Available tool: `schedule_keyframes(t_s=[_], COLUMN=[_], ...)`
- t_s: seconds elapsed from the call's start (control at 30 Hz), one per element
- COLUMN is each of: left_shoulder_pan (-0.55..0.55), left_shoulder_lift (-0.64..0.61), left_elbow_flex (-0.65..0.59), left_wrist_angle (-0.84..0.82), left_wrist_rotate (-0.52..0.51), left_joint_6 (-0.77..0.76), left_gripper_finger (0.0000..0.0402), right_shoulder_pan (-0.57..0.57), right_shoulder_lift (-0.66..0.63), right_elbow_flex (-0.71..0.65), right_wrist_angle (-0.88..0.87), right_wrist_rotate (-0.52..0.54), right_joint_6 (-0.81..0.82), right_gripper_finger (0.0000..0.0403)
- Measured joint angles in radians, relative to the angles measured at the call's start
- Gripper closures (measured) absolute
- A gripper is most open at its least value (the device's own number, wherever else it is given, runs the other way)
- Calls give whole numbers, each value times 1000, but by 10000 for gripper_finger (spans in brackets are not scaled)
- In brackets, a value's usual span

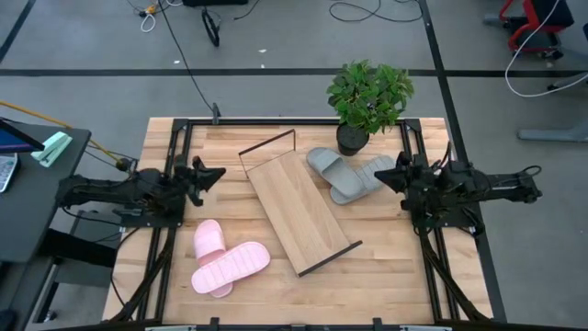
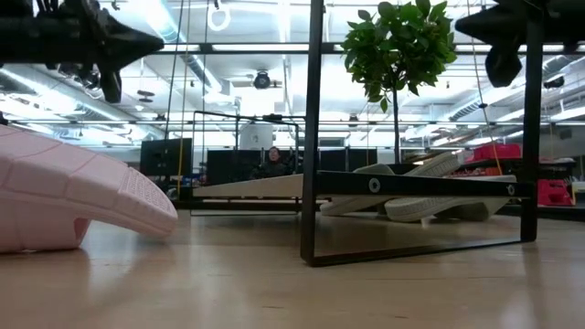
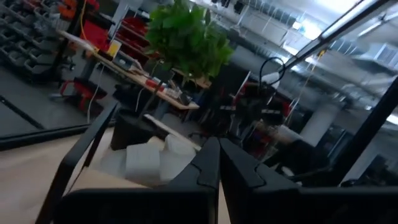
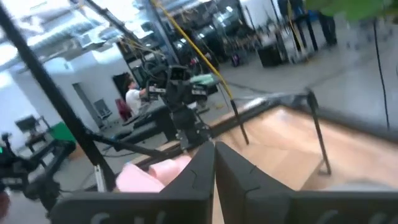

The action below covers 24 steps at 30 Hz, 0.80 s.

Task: Pick and place slides into the shelf
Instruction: Put the left gray slide on the shelf

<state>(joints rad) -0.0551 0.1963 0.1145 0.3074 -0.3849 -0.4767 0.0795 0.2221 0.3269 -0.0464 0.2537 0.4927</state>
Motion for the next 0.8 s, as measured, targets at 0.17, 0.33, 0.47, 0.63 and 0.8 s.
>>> schedule_keyframes(t_s=[0.17, 0.33, 0.47, 0.63, 0.8], left_shoulder_pan=[0, 0, 0, -2, -2], left_shoulder_lift=[0, 0, 7, 36, 80], left_elbow_flex=[14, 14, 15, 17, 72], left_wrist_angle=[9, 48, 45, 44, 37], left_wrist_rotate=[0, -11, -8, 15, 66], left_joint_6=[-34, -133, -166, -175, -188], left_gripper_finger=[381, 373, 372, 357, 325], right_shoulder_pan=[0, 0, 0, 0, 0], right_shoulder_lift=[73, 143, 202, 258, 263], right_elbow_flex=[102, 219, 305, 370, 372], right_wrist_angle=[-83, -250, -499, -748, -807], right_wrist_rotate=[6, -20, -27, -27, -25], right_joint_6=[115, 93, 156, 244, 328], right_gripper_finger=[385, 385, 379, 357, 331])
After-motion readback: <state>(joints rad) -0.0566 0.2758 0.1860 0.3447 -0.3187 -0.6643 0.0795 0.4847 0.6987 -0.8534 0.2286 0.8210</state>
